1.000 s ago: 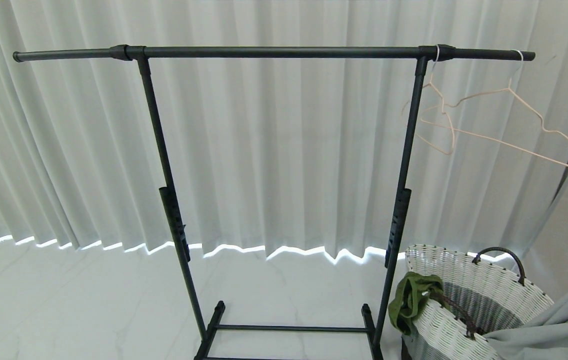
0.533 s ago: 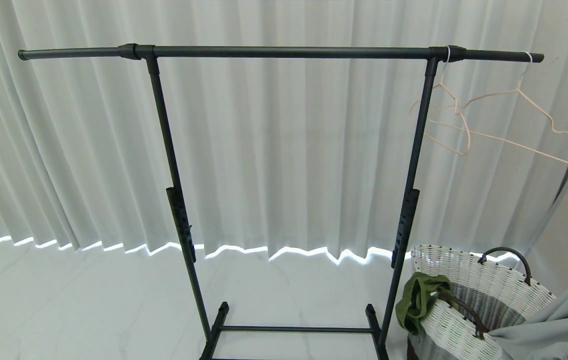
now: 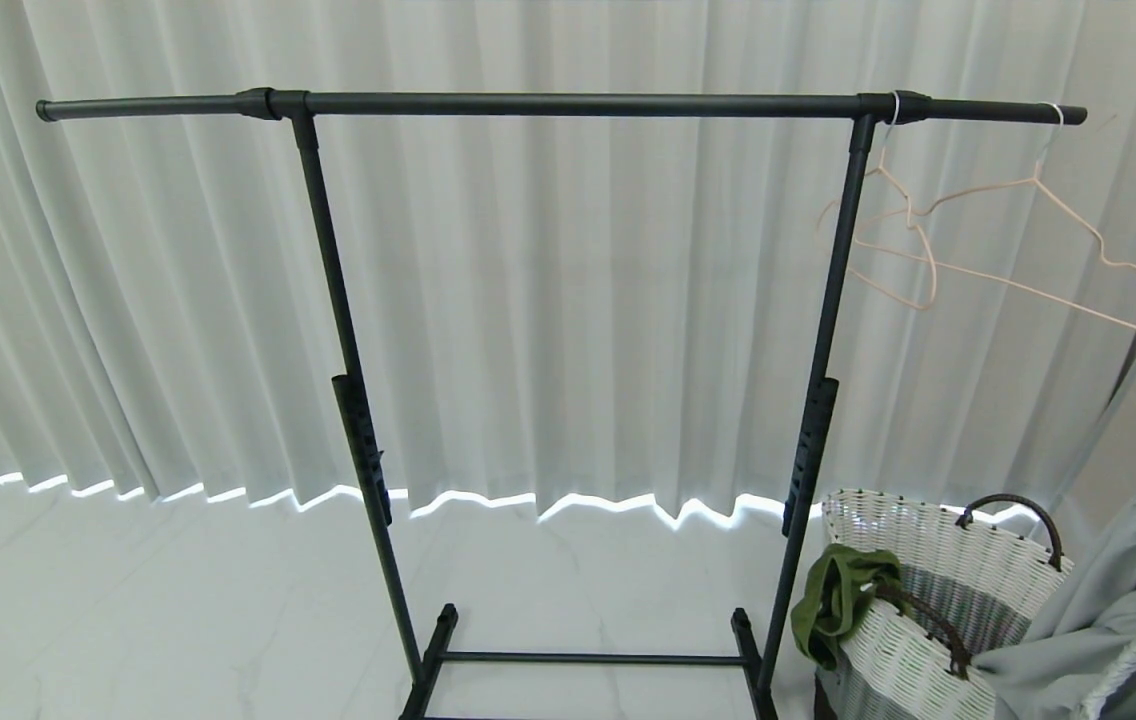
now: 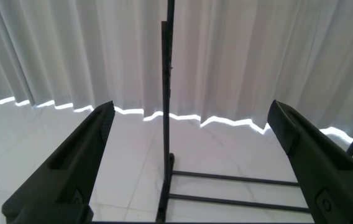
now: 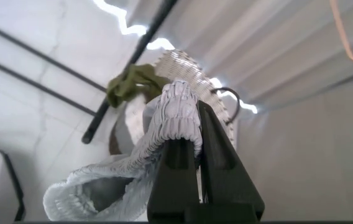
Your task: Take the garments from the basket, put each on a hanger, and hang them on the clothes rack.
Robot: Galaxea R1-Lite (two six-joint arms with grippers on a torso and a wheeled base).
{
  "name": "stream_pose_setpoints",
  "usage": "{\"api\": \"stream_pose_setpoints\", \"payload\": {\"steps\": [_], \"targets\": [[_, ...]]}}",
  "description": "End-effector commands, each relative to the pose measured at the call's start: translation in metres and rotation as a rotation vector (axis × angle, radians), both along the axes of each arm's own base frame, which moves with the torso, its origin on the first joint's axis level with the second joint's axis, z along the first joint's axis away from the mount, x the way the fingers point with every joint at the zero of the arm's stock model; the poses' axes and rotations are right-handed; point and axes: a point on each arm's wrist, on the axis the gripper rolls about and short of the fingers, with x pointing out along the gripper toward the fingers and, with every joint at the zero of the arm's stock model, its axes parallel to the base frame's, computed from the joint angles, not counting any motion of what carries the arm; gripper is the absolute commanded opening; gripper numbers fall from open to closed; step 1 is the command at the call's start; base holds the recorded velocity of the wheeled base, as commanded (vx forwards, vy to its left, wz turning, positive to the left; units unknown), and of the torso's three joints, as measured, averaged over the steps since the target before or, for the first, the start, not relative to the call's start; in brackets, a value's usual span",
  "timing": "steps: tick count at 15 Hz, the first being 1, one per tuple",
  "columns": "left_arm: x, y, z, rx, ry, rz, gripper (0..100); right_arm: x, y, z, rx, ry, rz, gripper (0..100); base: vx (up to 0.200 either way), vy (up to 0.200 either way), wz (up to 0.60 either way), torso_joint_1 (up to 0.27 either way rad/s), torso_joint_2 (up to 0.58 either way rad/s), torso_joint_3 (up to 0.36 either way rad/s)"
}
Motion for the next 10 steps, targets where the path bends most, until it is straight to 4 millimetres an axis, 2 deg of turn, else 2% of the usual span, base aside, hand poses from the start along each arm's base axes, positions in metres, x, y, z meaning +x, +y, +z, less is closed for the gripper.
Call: {"api": "stream_pose_setpoints", "payload": {"steps": [1,6,8,10], "targets": [[0.000,0.000,0.000,-0.002,-0.002,-0.002,100,0.009,0.007,-0.003,-0.010,0.035,0.044,0,0.000,0.000,0.00,0.000,0.00,0.000],[-0.001,-0.002,0.005,0.000,-0.031,-0.086,100,0.005,0.007,0.003,-0.002,0.007,0.050,0,0.000,0.000,0.00,0.000,0.00,0.000],[-0.004,-0.005,0.062,-0.109,-0.081,-0.307,100,0.004,0.008,0.003,-0.001,0.004,0.063,0,0.000,0.000,0.00,0.000,0.00,0.000],[0.011,-0.006,0.110,-0.089,-0.058,-0.342,100,0.003,0.012,0.005,0.001,-0.003,0.103,0,0.000,0.000,0.00,0.000,0.00,0.000]]}}
